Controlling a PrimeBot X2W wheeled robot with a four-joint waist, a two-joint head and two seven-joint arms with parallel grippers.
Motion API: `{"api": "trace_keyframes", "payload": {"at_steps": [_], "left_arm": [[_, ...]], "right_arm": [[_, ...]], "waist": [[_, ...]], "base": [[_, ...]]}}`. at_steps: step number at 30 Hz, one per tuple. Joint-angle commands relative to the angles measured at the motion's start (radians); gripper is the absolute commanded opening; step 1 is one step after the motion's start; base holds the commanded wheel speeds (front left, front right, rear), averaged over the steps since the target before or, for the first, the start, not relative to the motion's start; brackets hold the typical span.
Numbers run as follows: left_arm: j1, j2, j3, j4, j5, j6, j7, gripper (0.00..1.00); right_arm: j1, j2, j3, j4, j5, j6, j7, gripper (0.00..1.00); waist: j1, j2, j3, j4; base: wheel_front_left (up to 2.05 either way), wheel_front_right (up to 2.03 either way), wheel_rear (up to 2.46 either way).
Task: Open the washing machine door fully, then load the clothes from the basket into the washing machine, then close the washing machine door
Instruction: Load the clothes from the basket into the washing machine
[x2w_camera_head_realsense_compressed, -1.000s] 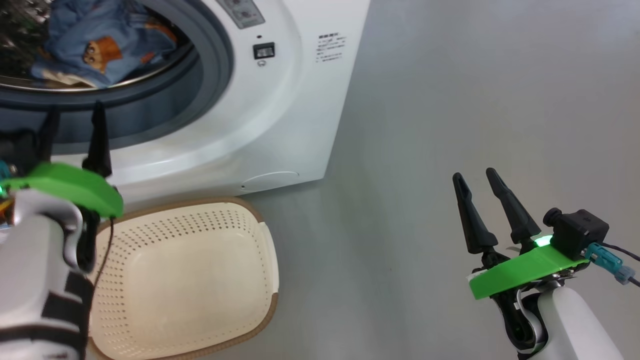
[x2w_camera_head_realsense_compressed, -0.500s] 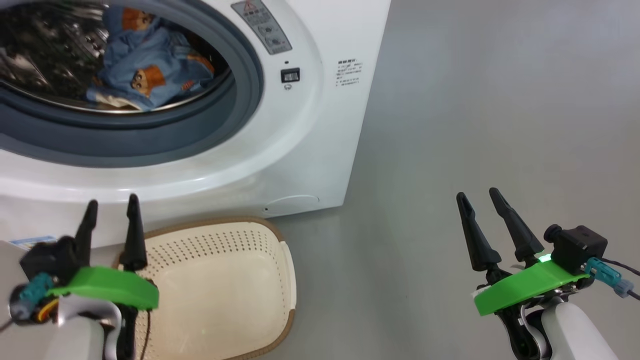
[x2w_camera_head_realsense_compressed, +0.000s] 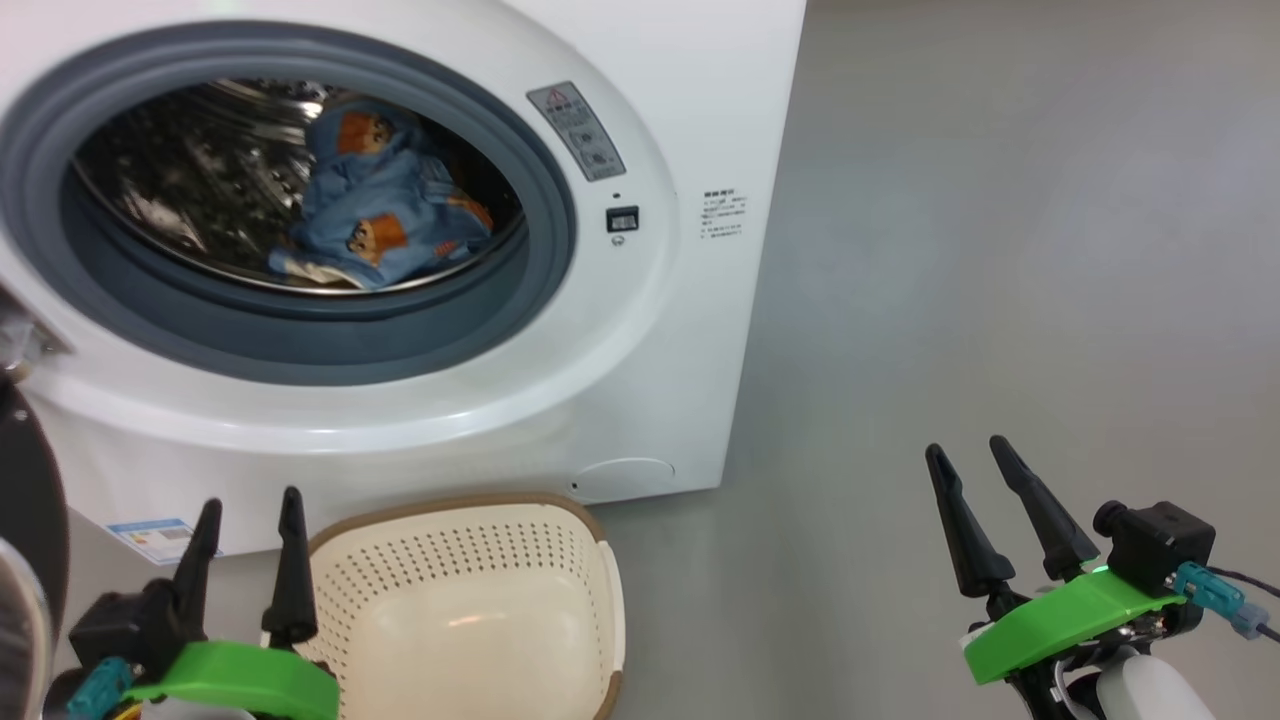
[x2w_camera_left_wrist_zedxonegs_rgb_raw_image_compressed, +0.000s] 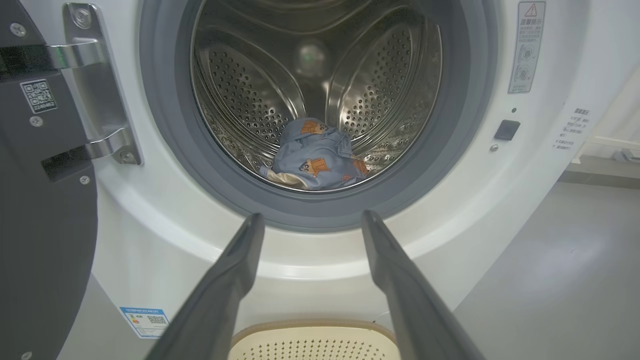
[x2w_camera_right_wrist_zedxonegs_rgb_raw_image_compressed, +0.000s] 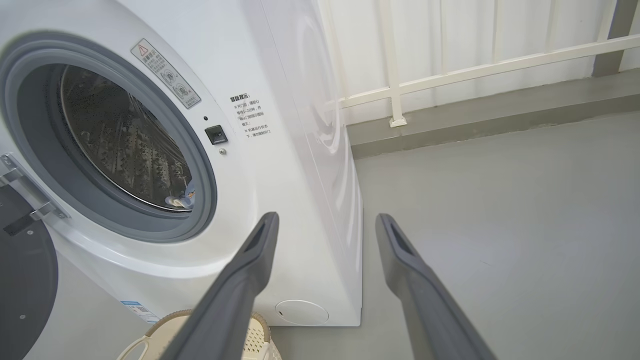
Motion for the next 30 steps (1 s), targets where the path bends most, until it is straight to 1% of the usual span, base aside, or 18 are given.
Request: {"api": "trace_keyframes", "payload": {"at_steps": [1, 7, 12, 30], "left_arm": [[-0.001, 0.014, 0.033, -0.031, 0.003, 0.006, -0.005, 1.00], [0.047, -0.009, 0.029, -0.050, -0.001, 0.020, -0.005, 1.00], [0.071, -0.019, 0.030, -0.053, -0.009, 0.020, -0.005, 1.00], [0.081, -0.023, 0.021, -0.046, 0.000, -0.014, -0.005, 1.00]], "right_arm": [[0.006, -0.010, 0.024, -0.022, 0.011, 0.008, -0.008, 1.00], [0.033, -0.011, 0.023, -0.018, 0.013, 0.008, -0.008, 1.00], [0.044, -0.013, 0.026, -0.019, 0.013, 0.008, -0.008, 1.00], [0.054, -0.020, 0.026, -0.024, 0.012, 0.008, -0.008, 1.00]], "waist": [[0.0000, 0.0000, -0.036, 0.025], [0.0000, 0.0000, -0.090, 0.057], [0.0000, 0.0000, -0.109, 0.069], [0.0000, 0.0000, -0.121, 0.084]], "base": [[0.00, 0.00, 0.00], [0.00, 0.00, 0.00], [0.00, 0.00, 0.00], [0.00, 0.00, 0.00]]}}
